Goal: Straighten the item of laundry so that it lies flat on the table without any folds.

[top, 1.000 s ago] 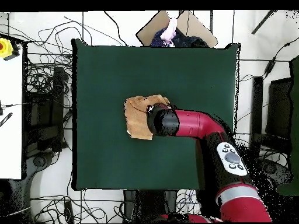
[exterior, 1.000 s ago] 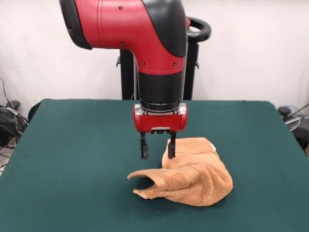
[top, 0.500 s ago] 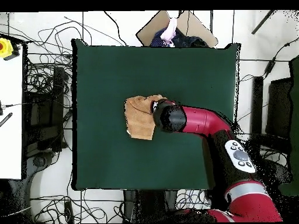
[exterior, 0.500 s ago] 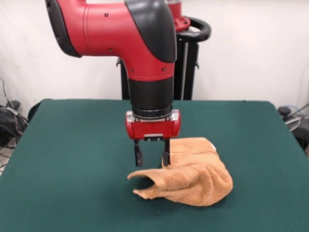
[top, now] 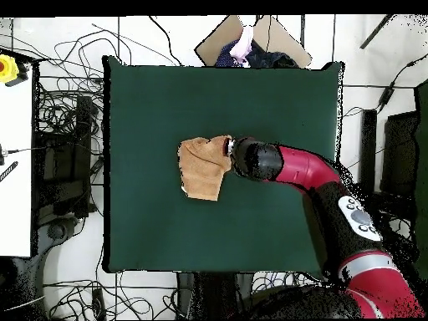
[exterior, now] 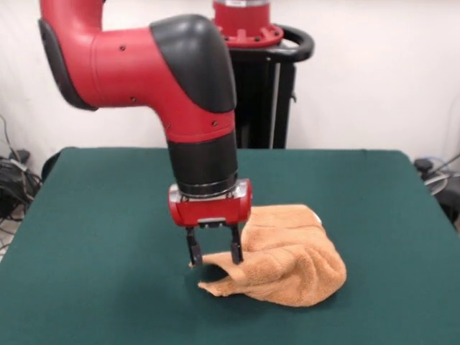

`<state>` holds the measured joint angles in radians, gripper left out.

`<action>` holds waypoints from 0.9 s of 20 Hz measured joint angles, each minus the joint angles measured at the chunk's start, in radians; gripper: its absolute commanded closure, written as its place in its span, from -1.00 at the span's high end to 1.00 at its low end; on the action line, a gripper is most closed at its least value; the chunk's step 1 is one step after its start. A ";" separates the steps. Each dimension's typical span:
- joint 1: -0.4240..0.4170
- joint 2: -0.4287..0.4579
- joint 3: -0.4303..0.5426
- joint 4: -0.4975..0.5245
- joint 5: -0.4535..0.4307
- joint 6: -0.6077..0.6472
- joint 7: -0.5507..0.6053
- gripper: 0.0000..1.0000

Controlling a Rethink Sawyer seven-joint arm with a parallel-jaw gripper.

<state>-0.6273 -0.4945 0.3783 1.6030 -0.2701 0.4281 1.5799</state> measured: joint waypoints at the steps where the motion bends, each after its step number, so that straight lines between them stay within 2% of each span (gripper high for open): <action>1: -0.007 0.006 0.006 -0.004 0.000 0.009 -0.004 1.00; 8: -0.073 0.080 0.071 -0.057 -0.013 0.103 -0.063 1.00; 18: -0.104 0.149 0.123 -0.115 -0.051 0.191 -0.185 1.00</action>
<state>-0.7315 -0.3452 0.5009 1.4876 -0.3209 0.6193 1.3948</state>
